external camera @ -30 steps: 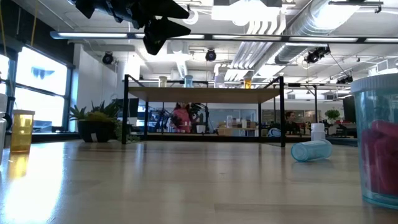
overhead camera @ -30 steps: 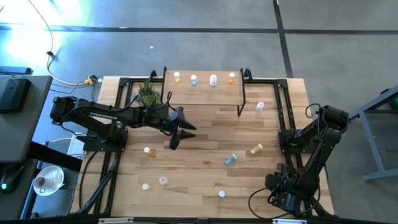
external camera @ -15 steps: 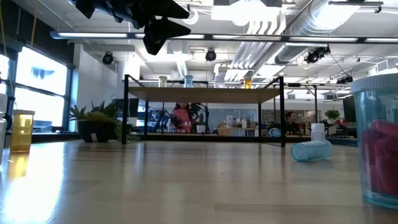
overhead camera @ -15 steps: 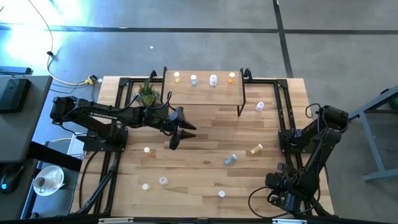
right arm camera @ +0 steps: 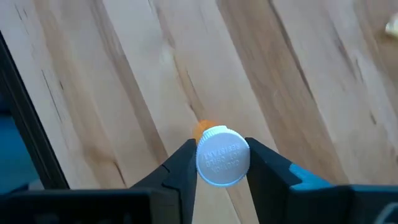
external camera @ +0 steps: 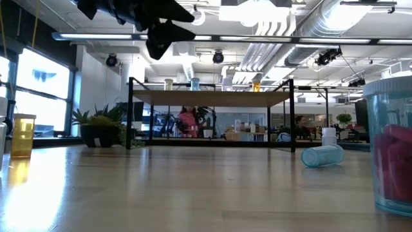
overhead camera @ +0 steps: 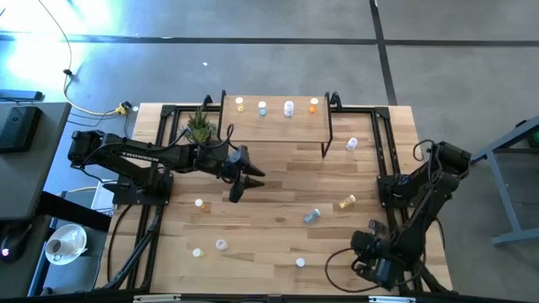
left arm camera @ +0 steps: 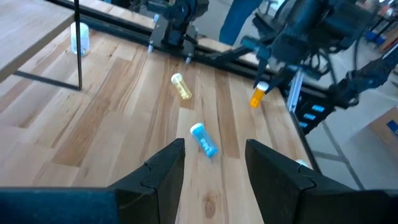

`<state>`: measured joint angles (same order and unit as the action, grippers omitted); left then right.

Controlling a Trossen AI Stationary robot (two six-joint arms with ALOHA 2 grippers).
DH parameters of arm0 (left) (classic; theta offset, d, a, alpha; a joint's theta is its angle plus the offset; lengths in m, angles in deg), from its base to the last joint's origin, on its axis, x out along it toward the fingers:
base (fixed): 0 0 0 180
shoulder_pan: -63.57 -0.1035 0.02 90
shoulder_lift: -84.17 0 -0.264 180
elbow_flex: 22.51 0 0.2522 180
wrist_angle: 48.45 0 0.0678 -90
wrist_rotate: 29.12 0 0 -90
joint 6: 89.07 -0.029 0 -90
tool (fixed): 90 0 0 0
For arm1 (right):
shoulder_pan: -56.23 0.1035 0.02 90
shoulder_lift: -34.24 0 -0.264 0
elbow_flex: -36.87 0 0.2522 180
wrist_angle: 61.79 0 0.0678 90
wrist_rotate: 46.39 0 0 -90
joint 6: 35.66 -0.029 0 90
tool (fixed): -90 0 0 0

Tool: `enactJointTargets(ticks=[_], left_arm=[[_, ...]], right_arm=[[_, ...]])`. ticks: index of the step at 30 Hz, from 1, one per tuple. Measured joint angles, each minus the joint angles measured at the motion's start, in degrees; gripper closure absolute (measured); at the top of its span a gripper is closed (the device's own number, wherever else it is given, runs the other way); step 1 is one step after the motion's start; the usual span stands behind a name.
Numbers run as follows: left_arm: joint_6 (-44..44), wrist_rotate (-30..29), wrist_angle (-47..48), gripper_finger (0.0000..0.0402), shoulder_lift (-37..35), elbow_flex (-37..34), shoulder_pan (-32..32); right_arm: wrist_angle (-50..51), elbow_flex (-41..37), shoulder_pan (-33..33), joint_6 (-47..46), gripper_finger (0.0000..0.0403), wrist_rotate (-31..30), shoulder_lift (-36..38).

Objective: Pick and place medicine bottles onto shelf by color
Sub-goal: Put the right orange pill bottle on the shelf

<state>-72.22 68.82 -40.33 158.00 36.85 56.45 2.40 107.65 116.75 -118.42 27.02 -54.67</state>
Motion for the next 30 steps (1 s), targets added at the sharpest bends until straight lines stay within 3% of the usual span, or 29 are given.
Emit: enactJointTargets(ticks=[14,21,30], left_arm=[[-6.83,1.25,8.75,0.0243,0.0,-0.02,-3.75],[-11.53,11.86,12.89,0.0243,0.0,-0.02,-6.56],[-12.57,12.72,14.06,0.0243,0.0,-0.02,-9.08]], right_arm=[[4.04,9.36,-15.51,18.92,0.0296,-7.58,0.0],[7.97,14.64,-25.11,29.6,0.0295,-9.38,0.0],[10.73,24.04,-38.16,48.27,0.0295,-9.52,0.0]])
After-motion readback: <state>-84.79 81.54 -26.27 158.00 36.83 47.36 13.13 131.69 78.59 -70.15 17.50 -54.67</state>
